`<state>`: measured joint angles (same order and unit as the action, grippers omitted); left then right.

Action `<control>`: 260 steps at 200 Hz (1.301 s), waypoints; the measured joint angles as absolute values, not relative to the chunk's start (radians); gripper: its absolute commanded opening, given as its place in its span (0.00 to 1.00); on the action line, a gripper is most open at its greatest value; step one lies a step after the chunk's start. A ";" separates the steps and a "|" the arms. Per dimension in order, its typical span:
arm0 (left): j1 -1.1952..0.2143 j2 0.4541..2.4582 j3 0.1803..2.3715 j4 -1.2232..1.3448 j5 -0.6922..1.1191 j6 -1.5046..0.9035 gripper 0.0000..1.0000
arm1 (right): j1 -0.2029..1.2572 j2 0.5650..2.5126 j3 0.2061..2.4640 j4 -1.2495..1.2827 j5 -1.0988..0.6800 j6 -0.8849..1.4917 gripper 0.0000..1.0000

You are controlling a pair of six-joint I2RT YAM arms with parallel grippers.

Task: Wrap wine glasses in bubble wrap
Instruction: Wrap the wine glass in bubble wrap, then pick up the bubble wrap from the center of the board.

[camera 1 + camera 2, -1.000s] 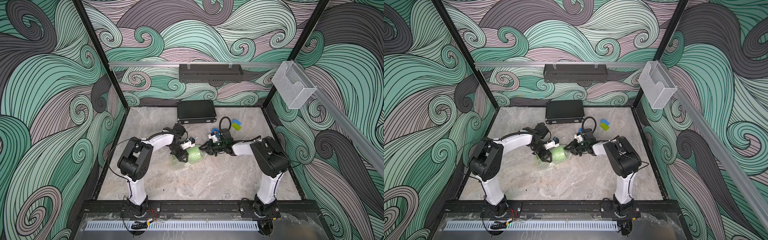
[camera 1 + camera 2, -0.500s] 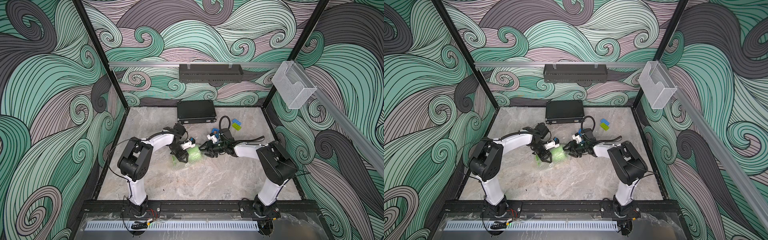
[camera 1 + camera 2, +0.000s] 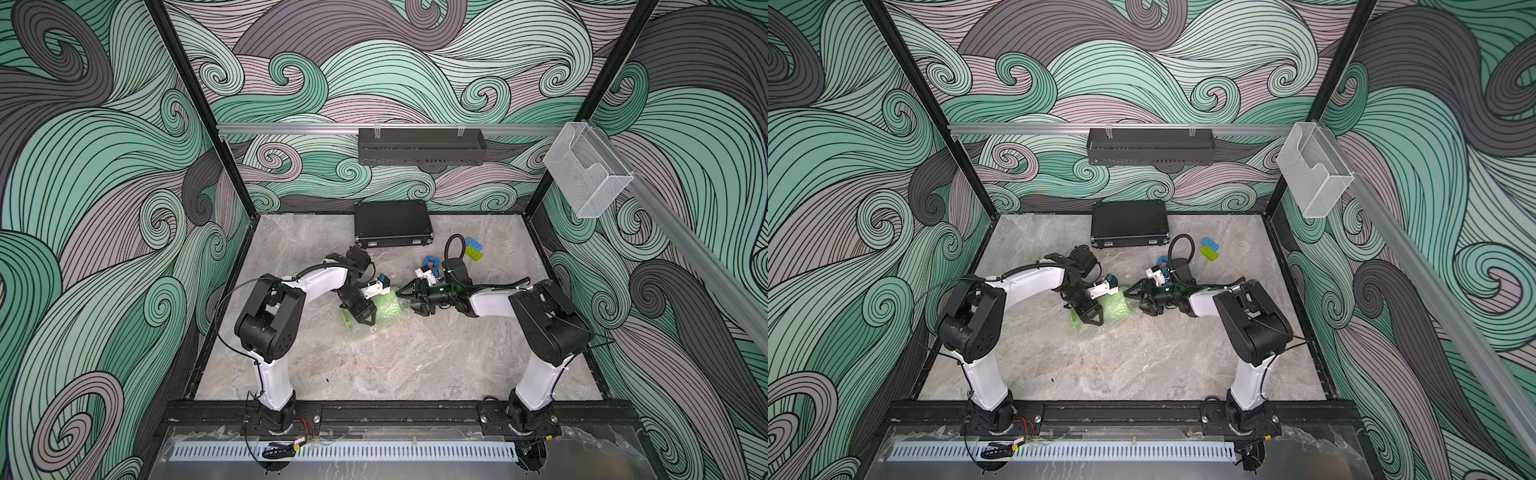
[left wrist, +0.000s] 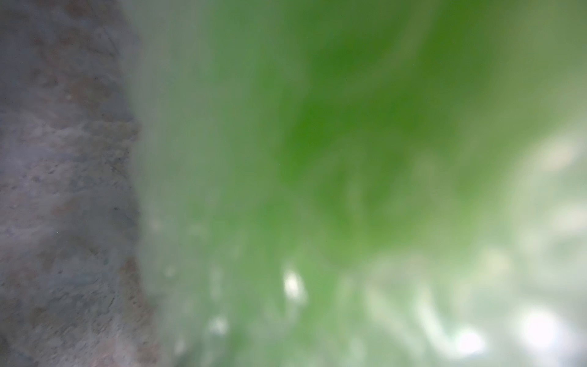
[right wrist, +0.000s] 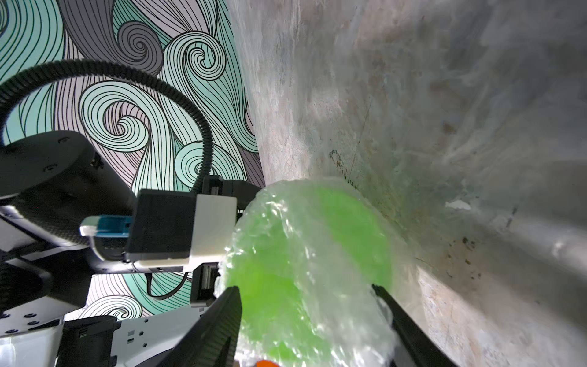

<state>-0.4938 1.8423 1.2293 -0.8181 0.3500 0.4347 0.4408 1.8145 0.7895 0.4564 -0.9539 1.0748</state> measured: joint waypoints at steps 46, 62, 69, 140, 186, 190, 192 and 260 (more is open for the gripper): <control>-0.494 1.855 1.229 -0.801 0.348 0.435 0.51 | 0.453 1.810 0.798 0.500 -1.019 1.060 0.53; -0.494 1.855 1.229 -0.801 0.349 0.435 0.51 | 0.455 1.812 0.802 0.491 -1.021 1.047 0.48; -0.494 1.855 1.229 -0.801 0.349 0.435 0.51 | 0.457 1.814 0.805 0.485 -1.021 1.038 0.48; -0.494 1.855 1.229 -0.815 0.341 0.437 0.51 | 0.507 1.893 0.867 0.413 -1.040 0.939 0.39; -0.494 1.854 1.229 -0.845 0.326 0.447 0.52 | 0.518 1.927 0.895 0.416 -1.072 0.894 0.07; -0.494 1.853 1.229 -0.848 0.326 0.449 0.55 | 0.517 1.927 0.898 0.417 -1.077 0.893 0.06; -0.494 1.851 1.229 -0.849 0.326 0.448 0.56 | 0.517 1.927 0.900 0.418 -1.080 0.889 0.04; -0.488 1.683 1.342 -0.894 0.398 0.344 0.93 | 0.516 1.760 1.105 -0.150 -0.976 0.596 0.00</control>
